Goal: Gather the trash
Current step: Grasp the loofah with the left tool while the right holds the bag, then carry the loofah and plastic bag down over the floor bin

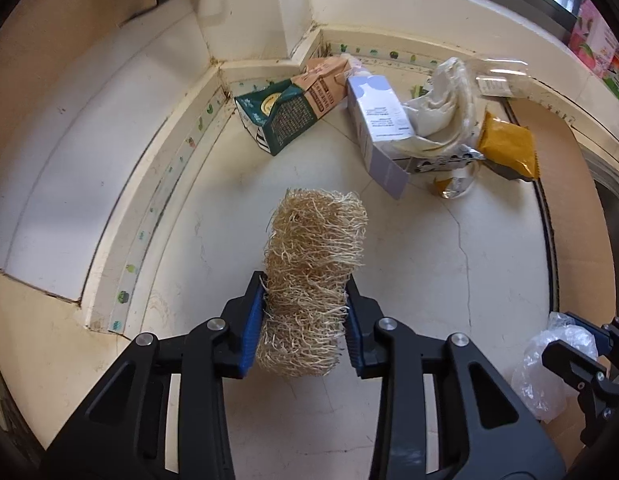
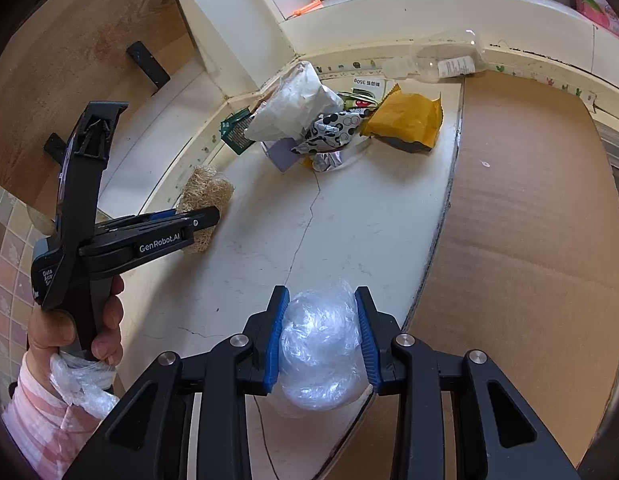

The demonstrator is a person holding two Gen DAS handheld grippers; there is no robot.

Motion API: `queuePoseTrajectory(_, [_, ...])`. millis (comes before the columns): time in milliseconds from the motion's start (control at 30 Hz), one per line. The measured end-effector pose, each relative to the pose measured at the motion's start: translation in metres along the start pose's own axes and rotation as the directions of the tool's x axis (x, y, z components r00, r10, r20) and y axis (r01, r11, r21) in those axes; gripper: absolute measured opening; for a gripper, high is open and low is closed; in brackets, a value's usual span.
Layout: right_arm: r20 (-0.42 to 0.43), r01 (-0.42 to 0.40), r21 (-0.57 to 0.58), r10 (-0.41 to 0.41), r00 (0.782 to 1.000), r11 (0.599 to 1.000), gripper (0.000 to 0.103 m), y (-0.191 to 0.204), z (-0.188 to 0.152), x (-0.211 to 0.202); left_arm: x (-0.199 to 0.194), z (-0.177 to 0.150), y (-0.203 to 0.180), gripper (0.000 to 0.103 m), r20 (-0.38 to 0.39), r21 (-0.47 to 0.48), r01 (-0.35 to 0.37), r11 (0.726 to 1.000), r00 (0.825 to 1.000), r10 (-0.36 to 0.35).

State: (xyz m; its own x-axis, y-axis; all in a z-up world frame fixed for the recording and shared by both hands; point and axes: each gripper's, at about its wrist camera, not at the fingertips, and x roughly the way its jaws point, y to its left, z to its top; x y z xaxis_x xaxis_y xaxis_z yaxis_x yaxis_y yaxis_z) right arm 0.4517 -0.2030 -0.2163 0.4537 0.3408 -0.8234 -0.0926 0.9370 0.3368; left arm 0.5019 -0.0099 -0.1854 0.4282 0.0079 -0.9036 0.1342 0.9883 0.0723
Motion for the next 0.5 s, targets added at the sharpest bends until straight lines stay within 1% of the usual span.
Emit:
queuePoseTrajectory(67, [0.007,0.001,0.004,-0.001,1.000,1.000,0.033,0.002,-0.001,-0.004,-0.009,-0.003,-0.002,0.031,0.016,0.009,-0.003,1.000,1.000,0.003])
queuePoseTrajectory(233, [0.033,0.007,0.007,-0.008,0.999,1.000,0.033,0.012,-0.007,-0.022,-0.040,-0.012,-0.005,0.031,0.050,0.019,0.019,1.000,0.999,-0.020])
queuePoseTrajectory(267, [0.027,0.008,0.013,-0.009,1.000,1.000,0.033,0.014,-0.008,-0.026,-0.049,-0.016,-0.005,0.031,0.059,0.022,0.024,0.999,0.998,-0.026])
queuePoseTrajectory(500, [0.070,0.016,0.005,-0.017,0.997,1.000,0.033,0.041,-0.030,-0.066,-0.114,-0.047,-0.001,0.031,0.123,0.047,0.049,0.998,0.991,-0.054])
